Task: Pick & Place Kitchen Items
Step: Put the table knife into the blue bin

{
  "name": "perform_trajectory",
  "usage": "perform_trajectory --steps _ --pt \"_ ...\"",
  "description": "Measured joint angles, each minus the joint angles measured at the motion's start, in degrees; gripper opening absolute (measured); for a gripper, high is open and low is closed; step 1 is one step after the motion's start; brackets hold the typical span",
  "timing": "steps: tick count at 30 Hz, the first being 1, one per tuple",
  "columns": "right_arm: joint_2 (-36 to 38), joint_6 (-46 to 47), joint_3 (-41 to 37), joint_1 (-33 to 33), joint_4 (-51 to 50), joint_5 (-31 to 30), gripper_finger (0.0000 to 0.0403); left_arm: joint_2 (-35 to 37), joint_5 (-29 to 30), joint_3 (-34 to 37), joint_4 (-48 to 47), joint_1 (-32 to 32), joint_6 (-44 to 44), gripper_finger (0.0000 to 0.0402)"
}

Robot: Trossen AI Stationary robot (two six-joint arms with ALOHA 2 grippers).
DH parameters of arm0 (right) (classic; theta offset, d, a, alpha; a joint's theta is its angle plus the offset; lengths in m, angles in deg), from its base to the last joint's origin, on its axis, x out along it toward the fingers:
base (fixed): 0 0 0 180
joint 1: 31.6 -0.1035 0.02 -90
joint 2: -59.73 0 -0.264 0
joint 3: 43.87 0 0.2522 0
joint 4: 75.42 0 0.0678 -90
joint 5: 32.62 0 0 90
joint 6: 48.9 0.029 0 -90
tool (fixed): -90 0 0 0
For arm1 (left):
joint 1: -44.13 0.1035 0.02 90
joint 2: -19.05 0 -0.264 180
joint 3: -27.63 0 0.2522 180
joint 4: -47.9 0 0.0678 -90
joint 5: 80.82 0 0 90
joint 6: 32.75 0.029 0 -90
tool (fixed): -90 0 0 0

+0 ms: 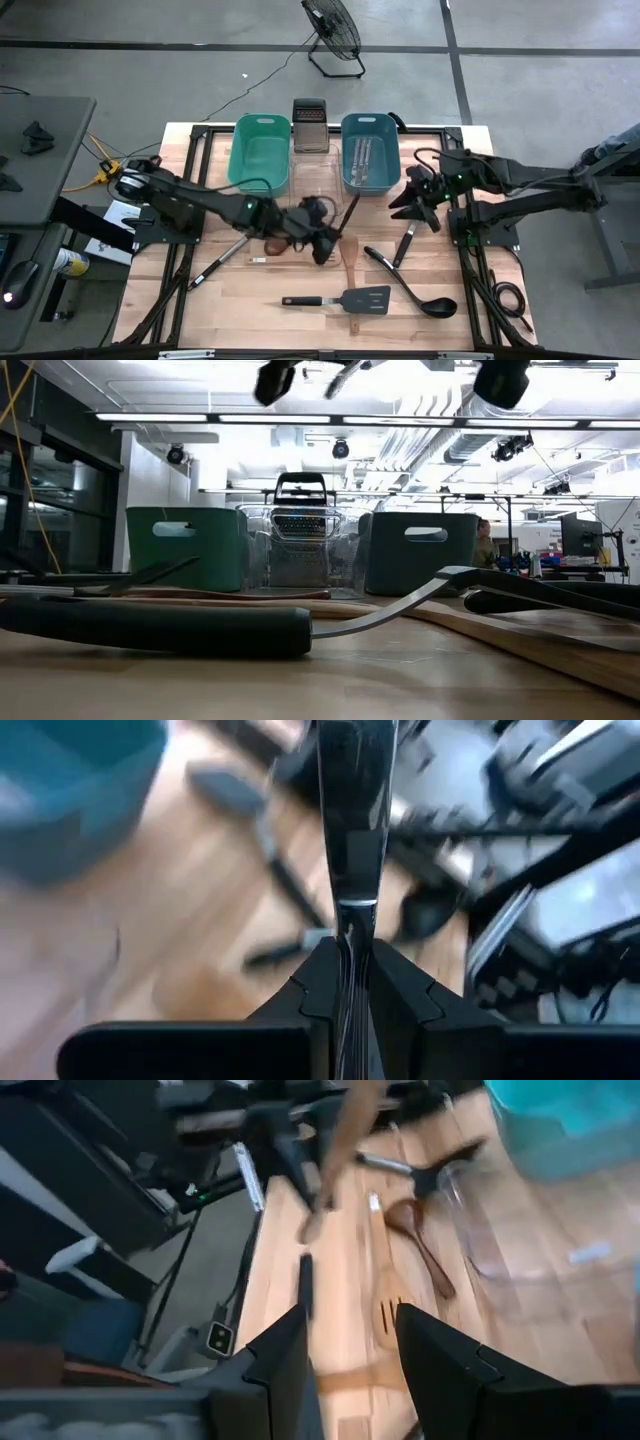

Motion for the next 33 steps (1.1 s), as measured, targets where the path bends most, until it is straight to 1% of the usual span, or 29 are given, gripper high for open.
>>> perform_trajectory --steps 2,5,9,12,14,19,22,24,27,31,33 --pt "-0.54 -1.13 0.02 -1.91 0.98 -3.55 0.0146 0.14 -0.09 -0.11 4.18 1.53 3.47 0.0031" --pt "-1.73 -2.28 0.0 -3.93 2.89 -9.37 0.0146 0.56 -0.46 -0.26 7.78 3.42 8.34 0.0031" --pt "-3.52 -2.48 0.0 -5.27 4.91 -15.58 0.0146 0.54 -0.62 -3.5 6.6 5.56 13.67 0.0031" --pt "-5.44 -2.08 0.0 -5.18 8.12 -16.16 0.0153 0.6 -0.05 -6.06 7.05 6.68 18.04 0.0031" --pt "-6.8 -1.75 0.0 -5.13 10.03 -16.27 0.0167 0.65 1.11 -7.09 6.82 7.23 19.88 0.0031" --pt "-10.24 -0.1 0.0 -5.1 17.6 -20.57 0.023 0.63 1.38 -9.15 5.02 8.67 22.5 0.0031" --pt "-12.15 -0.1 0.0 -5.1 23.35 -20.51 0.0264 0.63 1.49 -9.42 4.28 9.47 22.52 0.0031" --pt "-13.62 0.03 0.04 -5.12 25.37 -21.57 0.0278 0.56 1.36 -9.42 4.12 9.85 22.52 0.0031" --pt "-15.95 0.01 0.03 -5.1 27.42 -23.8 0.0286 0.56 1.03 -9.42 4.16 10.47 22.92 0.0031" --pt "-19.28 -0.54 0.04 -5.06 33.77 -23.3 0.0283 0.56 0.17 -9.4 3.96 10.47 22.92 0.0031" --pt "-20.77 -0.6 0.04 -5.06 35.81 -24.1 0.0277 0.56 -0.02 -9.42 3.95 10.45 22.94 0.0031"
